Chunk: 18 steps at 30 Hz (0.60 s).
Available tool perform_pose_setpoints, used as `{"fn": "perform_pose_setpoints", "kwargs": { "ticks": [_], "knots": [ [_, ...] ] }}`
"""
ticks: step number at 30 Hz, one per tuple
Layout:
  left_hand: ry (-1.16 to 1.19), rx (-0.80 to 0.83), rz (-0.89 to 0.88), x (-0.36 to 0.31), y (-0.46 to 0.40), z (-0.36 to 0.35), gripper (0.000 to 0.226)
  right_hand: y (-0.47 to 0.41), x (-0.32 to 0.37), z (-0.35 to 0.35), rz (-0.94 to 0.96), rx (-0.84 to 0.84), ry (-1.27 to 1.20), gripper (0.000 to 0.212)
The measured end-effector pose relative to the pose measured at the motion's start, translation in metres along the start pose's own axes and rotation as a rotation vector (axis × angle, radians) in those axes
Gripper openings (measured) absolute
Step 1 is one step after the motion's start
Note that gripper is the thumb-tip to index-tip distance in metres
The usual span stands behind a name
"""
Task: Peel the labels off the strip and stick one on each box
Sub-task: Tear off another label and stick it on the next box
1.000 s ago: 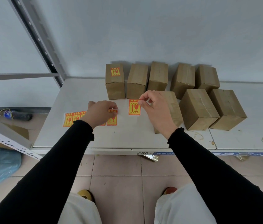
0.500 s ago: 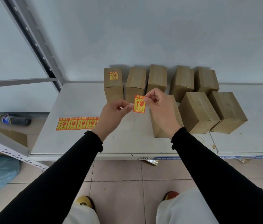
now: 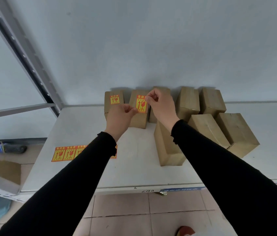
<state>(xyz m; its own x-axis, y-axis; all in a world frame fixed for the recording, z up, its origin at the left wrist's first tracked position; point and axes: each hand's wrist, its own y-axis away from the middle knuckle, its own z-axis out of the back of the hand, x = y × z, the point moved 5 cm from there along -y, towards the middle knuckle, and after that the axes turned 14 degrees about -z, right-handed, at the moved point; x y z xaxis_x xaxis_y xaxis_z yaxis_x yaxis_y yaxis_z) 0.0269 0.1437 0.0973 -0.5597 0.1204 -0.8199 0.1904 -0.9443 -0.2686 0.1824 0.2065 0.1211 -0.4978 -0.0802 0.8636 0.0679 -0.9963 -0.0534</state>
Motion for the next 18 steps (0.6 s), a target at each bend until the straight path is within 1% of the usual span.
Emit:
{"fn": "perform_pose_setpoints", "kwargs": {
  "ticks": [2, 7, 10, 14, 18],
  "knots": [
    [-0.085, 0.001, -0.018, 0.002, -0.02, 0.001, 0.025, -0.019, 0.001, -0.005, 0.002, -0.007, 0.025, 0.012],
    [-0.328, 0.059, -0.079, 0.003, -0.056, -0.007, 0.027, -0.056, -0.001, -0.015, -0.008, -0.052, 0.14, 0.014],
    [-0.431, 0.107, -0.113, 0.004, -0.066, -0.015, 0.026, -0.067, -0.005, -0.019, -0.024, -0.038, 0.227, 0.014],
    [-0.455, 0.166, -0.113, 0.015, -0.073, -0.024, 0.028, -0.077, -0.016, -0.027, -0.063, -0.019, 0.264, 0.013],
    [-0.43, 0.178, -0.083, 0.022, -0.077, -0.028, 0.027, -0.086, -0.023, -0.038, -0.064, 0.006, 0.265, 0.012]
  ]
}}
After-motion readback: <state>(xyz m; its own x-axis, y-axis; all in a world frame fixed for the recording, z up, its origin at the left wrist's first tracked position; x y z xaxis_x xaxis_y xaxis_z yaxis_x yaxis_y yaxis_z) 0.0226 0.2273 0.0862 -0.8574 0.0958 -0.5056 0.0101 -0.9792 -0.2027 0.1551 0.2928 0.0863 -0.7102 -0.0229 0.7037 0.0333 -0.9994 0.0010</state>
